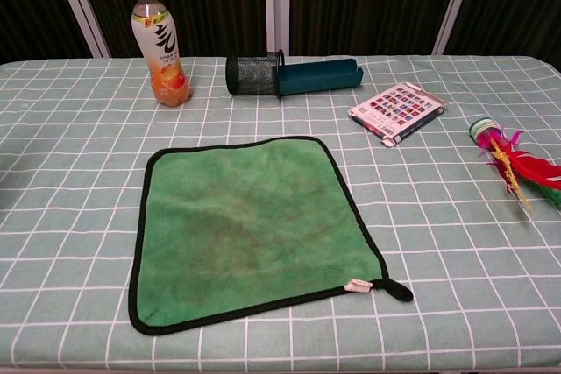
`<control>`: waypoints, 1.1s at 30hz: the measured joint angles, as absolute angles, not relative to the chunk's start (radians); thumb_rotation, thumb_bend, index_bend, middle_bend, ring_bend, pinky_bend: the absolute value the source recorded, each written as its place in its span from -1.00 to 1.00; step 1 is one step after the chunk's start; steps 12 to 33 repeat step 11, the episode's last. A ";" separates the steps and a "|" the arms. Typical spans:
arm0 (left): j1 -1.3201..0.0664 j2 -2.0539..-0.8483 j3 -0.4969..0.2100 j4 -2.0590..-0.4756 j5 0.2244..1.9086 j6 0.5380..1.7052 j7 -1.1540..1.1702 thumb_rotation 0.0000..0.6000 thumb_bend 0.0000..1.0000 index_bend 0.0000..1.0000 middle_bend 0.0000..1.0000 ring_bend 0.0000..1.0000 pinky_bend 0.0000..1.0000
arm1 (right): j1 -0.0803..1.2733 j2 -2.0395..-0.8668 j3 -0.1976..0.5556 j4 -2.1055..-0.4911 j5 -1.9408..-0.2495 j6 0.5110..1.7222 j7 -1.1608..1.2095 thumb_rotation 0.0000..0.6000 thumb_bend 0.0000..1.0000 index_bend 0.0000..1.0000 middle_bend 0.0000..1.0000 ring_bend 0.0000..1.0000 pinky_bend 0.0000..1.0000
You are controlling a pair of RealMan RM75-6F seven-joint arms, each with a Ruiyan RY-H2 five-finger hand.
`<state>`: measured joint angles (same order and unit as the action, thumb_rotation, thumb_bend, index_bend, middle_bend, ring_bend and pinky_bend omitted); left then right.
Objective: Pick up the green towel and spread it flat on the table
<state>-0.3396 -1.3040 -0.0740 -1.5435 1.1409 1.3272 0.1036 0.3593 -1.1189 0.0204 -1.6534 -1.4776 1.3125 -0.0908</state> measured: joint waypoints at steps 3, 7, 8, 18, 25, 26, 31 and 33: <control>-0.292 -1.284 -0.061 -1.555 1.154 1.383 0.112 1.00 -0.44 -0.24 -0.51 -0.67 -0.57 | 0.314 -1.114 0.004 -1.641 -1.494 1.362 -0.082 0.83 -0.75 -1.00 -1.00 -1.00 -1.00; -0.227 -1.259 -0.031 -1.604 1.196 1.461 0.133 1.00 -0.45 -0.25 -0.51 -0.67 -0.57 | 0.258 -1.110 -0.015 -1.628 -1.518 1.432 -0.060 0.84 -0.75 -1.00 -1.00 -1.00 -1.00; -0.215 -1.256 -0.026 -1.614 1.205 1.477 0.140 1.00 -0.46 -0.25 -0.51 -0.67 -0.57 | 0.247 -1.110 -0.018 -1.625 -1.525 1.449 -0.057 0.84 -0.75 -1.00 -1.00 -1.00 -1.00; -0.184 -1.252 -0.013 -1.644 1.233 1.528 0.164 1.00 -0.46 -0.25 -0.51 -0.67 -0.57 | 0.207 -1.113 -0.025 -1.615 -1.545 1.506 -0.046 0.83 -0.75 -1.00 -1.00 -1.00 -1.00; -0.184 -1.252 -0.013 -1.644 1.233 1.528 0.164 1.00 -0.46 -0.25 -0.51 -0.67 -0.57 | 0.207 -1.113 -0.025 -1.615 -1.545 1.506 -0.046 0.83 -0.75 -1.00 -1.00 -1.00 -1.00; -0.184 -1.252 -0.013 -1.644 1.233 1.528 0.164 1.00 -0.46 -0.25 -0.51 -0.67 -0.57 | 0.207 -1.113 -0.025 -1.615 -1.545 1.506 -0.046 0.83 -0.75 -1.00 -1.00 -1.00 -1.00; -0.184 -1.252 -0.013 -1.644 1.233 1.528 0.164 1.00 -0.46 -0.25 -0.51 -0.67 -0.57 | 0.207 -1.113 -0.025 -1.615 -1.545 1.506 -0.046 0.83 -0.75 -1.00 -1.00 -1.00 -1.00; -0.184 -1.252 -0.013 -1.644 1.233 1.528 0.164 1.00 -0.46 -0.25 -0.51 -0.67 -0.57 | 0.207 -1.113 -0.025 -1.615 -1.545 1.506 -0.046 0.83 -0.75 -1.00 -1.00 -1.00 -1.00</control>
